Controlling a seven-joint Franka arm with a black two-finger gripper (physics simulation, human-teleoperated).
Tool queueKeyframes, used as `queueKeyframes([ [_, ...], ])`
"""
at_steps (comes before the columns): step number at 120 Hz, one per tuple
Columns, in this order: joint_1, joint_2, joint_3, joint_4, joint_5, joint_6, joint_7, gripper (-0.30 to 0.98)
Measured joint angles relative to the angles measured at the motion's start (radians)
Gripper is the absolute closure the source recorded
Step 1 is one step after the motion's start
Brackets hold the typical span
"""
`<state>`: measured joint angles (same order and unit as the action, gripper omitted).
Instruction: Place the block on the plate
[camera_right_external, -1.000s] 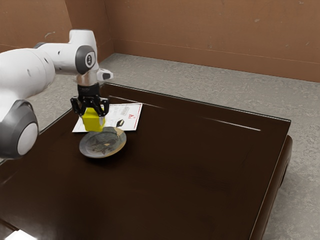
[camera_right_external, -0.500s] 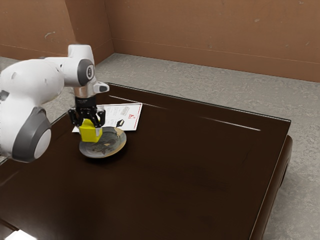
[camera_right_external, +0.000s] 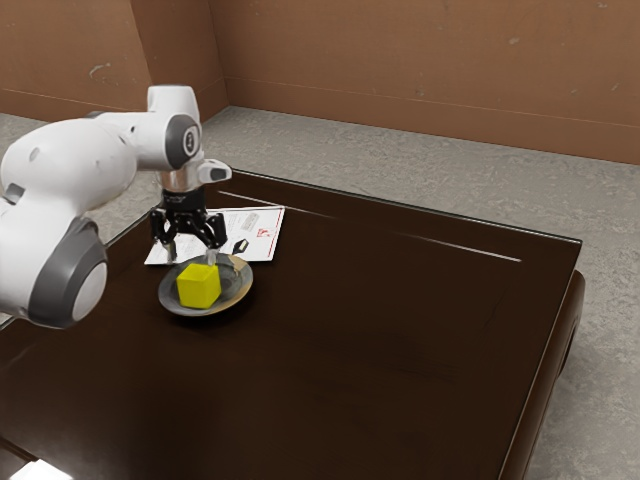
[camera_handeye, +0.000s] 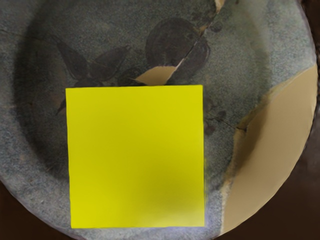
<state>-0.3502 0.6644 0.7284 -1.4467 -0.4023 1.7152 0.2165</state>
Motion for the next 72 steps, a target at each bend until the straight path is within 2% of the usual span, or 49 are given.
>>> queueKeyframes([
  [12,-0.025,-0.067,-0.033,0.026,0.013,-0.008,0.013,0.04],
  [27,-0.096,-0.212,-0.163,0.024,0.108,-0.013,0.027,0.02],
  [45,-0.174,-0.334,-0.239,-0.005,0.195,-0.019,0.063,0.01],
  [54,-0.183,-0.396,-0.279,-0.010,0.233,-0.041,0.103,0.01],
  [72,-0.148,-0.492,-0.293,-0.010,0.287,-0.108,0.210,0.00],
])
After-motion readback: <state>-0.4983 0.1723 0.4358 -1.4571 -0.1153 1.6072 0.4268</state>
